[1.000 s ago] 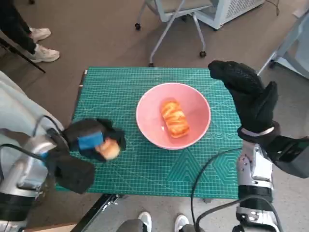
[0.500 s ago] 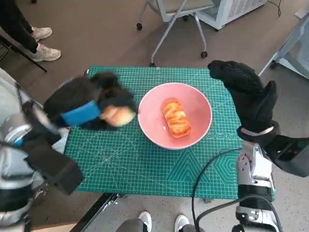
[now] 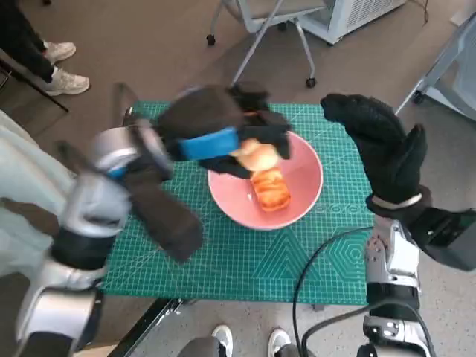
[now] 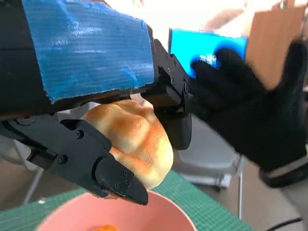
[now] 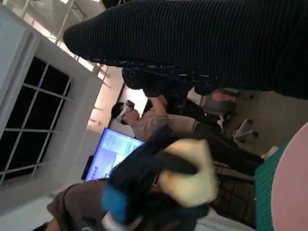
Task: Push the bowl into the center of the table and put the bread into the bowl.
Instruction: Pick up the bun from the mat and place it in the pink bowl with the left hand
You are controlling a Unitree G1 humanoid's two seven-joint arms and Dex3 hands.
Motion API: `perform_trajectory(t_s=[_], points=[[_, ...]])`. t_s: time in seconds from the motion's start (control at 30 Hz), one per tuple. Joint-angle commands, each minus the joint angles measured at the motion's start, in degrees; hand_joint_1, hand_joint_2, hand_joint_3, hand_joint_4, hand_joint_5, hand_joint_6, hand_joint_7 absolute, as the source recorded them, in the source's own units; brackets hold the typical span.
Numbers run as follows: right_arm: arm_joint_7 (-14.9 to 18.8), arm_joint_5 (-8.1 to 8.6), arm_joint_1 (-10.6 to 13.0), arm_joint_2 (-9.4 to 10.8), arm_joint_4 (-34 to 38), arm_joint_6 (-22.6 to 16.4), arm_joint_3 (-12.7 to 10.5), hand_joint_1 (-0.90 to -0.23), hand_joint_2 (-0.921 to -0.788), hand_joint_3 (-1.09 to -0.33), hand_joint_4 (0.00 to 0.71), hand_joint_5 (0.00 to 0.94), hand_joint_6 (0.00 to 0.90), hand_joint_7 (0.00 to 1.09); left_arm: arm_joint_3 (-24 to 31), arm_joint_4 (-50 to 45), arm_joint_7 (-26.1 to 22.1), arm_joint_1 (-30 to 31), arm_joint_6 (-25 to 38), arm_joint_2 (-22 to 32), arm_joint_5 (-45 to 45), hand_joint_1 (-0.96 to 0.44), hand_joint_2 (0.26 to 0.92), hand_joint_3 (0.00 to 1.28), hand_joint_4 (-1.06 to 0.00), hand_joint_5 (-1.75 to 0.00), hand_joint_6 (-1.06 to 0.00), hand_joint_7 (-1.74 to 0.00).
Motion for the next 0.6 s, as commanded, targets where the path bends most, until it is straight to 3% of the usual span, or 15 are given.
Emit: perform_trajectory(t_s=[0.03, 0.2, 0.33, 0.4, 0.43, 0.5, 0.6], points=[[0.56, 0.26, 1.27, -0.20, 0.55, -0.15, -0.35, -0.668, -0.921, -0.700, 0.178, 0.001, 0.018, 0.54, -2.62, 8.44, 2.16, -2.50, -1.89, -2.12, 2.80, 0.00, 0.916, 0.02, -0.75, -1.20, -0.73, -0.95], [0.64, 0.33, 1.44, -0.35, 0.83, -0.71, -0.74, -0.668, -0.921, -0.697, 0.179, 0.001, 0.024, 0.53, -3.72, 13.11, 0.96, -3.03, -0.58, -3.62, 2.92, 0.00, 0.919, 0.02, -0.76, -1.21, -0.69, -0.97], [0.64, 0.37, 1.46, -0.33, 1.13, -1.09, -0.95, -0.670, -0.921, -0.692, 0.180, 0.001, 0.045, 0.50, -3.90, 13.59, -0.56, -2.42, 0.97, -3.51, 2.67, 0.00, 0.921, 0.14, -0.66, -1.27, -0.51, -1.20], [0.59, 0.40, 1.41, -0.30, 1.45, -1.30, -1.13, -0.671, -0.921, -0.691, 0.179, 0.001, 0.051, 0.49, -4.11, 14.14, -0.96, -2.10, 2.36, -3.71, 2.92, -0.02, 0.909, 0.11, -0.63, -0.60, -0.53, -0.67], [0.56, 0.40, 1.37, -0.29, 1.59, -1.38, -1.20, -0.671, -0.921, -0.690, 0.180, 0.002, 0.053, 0.48, -4.16, 14.25, -1.11, -1.92, 2.93, -3.77, 3.01, -0.06, 0.903, 0.08, -0.59, -0.38, -0.55, -0.45], [0.33, 0.35, 1.43, -0.22, 1.49, -1.38, -1.30, -0.672, -0.921, -0.689, 0.181, 0.002, 0.057, 0.48, -4.10, 13.81, -1.54, -1.32, 4.49, -3.81, 2.98, -0.11, 0.892, 0.04, -0.51, -0.20, -0.55, -0.23], [0.11, 0.21, 1.20, 0.00, 1.78, -1.53, -1.38, -0.674, -0.921, -0.688, 0.181, 0.003, 0.060, 0.47, -3.65, 12.85, -1.89, -0.35, 6.39, -3.70, 2.50, -0.21, 0.876, 0.02, -0.37, -0.06, -0.49, -0.08]])
